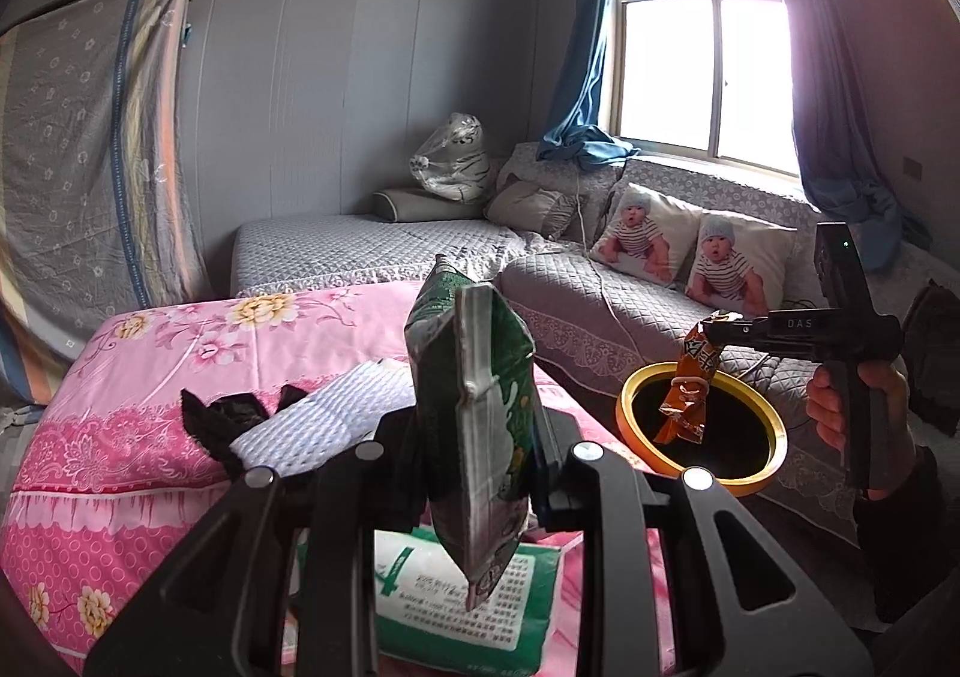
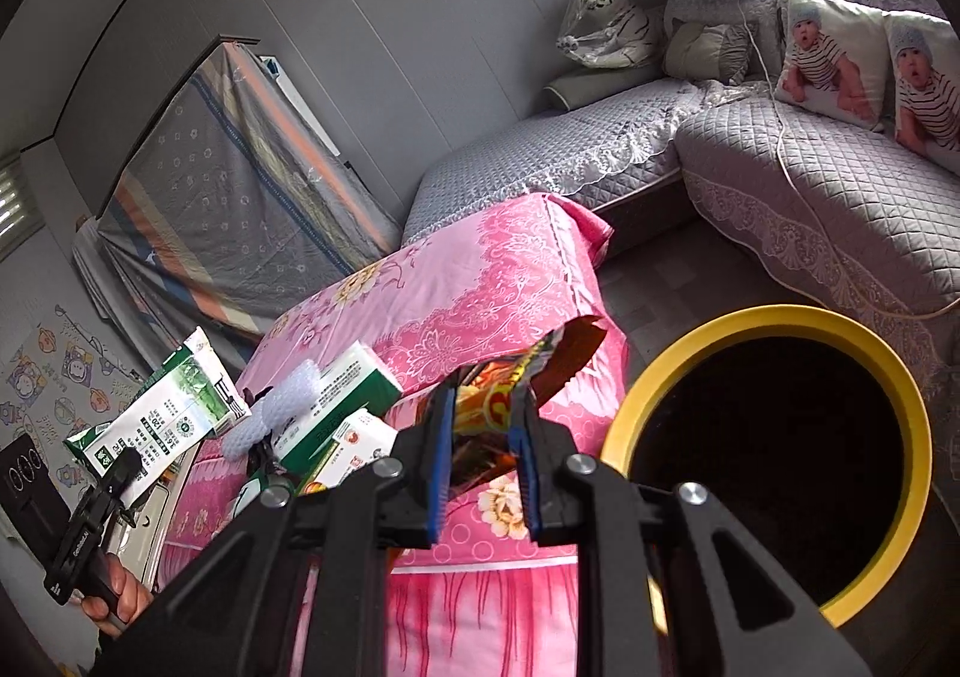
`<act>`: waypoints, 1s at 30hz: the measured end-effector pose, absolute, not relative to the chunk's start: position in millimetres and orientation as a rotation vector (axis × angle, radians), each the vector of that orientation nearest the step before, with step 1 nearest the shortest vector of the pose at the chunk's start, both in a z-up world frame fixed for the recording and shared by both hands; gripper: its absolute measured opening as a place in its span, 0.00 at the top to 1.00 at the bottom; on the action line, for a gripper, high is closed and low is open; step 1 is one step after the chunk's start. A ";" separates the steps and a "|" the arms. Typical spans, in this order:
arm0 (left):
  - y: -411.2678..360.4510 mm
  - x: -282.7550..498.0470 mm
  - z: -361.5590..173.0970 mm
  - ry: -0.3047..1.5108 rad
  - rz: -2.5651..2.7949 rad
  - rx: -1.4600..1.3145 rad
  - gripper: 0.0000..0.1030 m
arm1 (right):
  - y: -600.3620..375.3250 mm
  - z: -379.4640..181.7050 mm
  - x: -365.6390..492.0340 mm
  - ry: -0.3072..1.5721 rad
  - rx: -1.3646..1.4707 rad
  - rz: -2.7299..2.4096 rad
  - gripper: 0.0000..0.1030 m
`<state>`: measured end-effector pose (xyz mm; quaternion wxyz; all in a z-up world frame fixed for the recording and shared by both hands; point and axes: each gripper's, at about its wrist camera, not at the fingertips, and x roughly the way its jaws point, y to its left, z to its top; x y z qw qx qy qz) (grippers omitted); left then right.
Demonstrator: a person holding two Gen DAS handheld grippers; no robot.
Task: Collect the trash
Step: 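Carry the orange wrapper with the right tool over the yellow bin while the left tool carries the green bag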
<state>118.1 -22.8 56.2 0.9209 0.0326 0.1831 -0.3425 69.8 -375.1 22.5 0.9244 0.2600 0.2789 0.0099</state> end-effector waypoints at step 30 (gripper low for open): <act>-296.1 172.4 -1.7 0.637 -1.057 0.172 0.77 | -497.3 -46.7 49.6 0.586 0.441 -0.461 0.83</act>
